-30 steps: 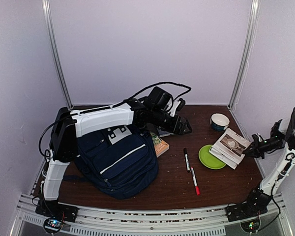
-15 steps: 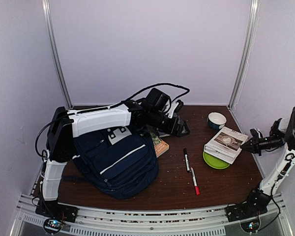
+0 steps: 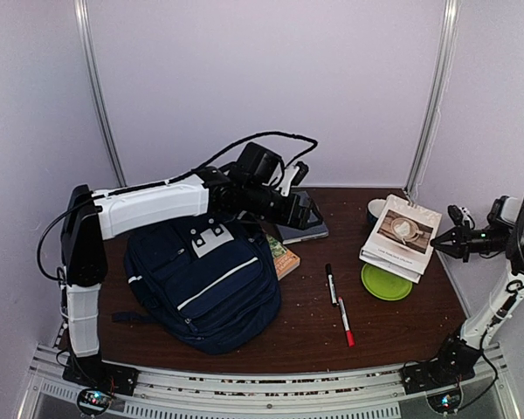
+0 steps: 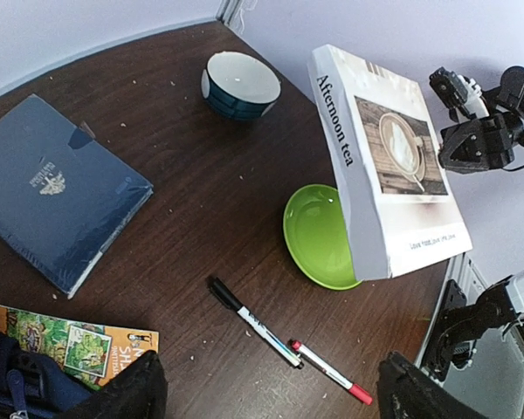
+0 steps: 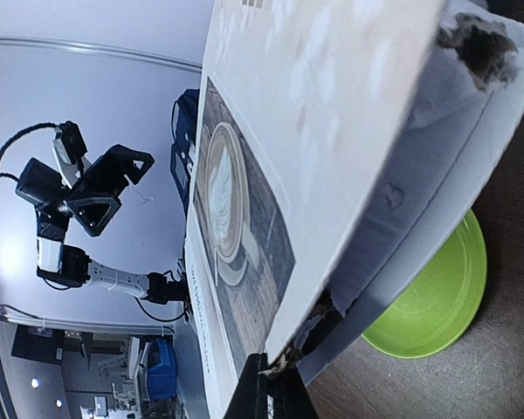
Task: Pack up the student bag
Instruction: Pass from the right arm to the left
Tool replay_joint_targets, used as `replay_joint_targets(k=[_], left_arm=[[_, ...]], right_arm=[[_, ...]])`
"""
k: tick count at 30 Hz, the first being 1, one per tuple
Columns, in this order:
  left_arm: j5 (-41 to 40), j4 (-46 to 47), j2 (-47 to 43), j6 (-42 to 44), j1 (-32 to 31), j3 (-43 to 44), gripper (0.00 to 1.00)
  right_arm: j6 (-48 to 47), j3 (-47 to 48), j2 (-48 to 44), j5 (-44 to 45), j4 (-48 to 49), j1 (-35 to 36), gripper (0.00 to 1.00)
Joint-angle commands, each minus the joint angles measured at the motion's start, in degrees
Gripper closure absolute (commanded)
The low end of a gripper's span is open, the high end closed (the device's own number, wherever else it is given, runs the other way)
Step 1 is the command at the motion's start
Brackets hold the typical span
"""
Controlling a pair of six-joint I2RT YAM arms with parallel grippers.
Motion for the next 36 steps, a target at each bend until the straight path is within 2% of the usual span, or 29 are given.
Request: replay_joint_targets(k=[1, 4, 8, 15, 25, 29, 36], left_arm=[[-0.6, 3.6, -4.3, 0.5, 1.1, -2.3, 0.12], [1.7, 6.1, -5.1, -1.7, 1.9, -4.1, 0.07], [7.7, 16.8, -6.5, -7.4, 3.4, -10.0, 0.02], [13.2, 22.3, -4.5, -11.5, 3.6, -9.9, 0.02], [20.8, 29.6, -0.1, -17.4, 3.4, -10.1, 0.03], [22.2, 32.0, 0.7, -18.6, 3.3, -10.4, 0.08], [26.0, 42.3, 2.9, -25.4, 3.4, -12.4, 0.3]], right_arm=[[-5.4, 2.1, -2.0, -4.3, -3.4, 5.2, 1.0], [-5.4, 3.0, -2.9, -4.7, -3.4, 9.4, 1.0], [-5.9, 4.8, -4.9, -4.1, -3.4, 15.4, 1.0], [-4.9, 8.1, -6.7, -4.2, -3.2, 25.3, 1.0], [-0.8, 14.4, -3.4, -4.7, -2.0, 31.7, 1.0], [-0.6, 14.9, -1.8, -3.9, -1.9, 34.0, 1.0], [3.1, 14.9, -1.6, -2.6, 2.1, 36.1, 1.0]])
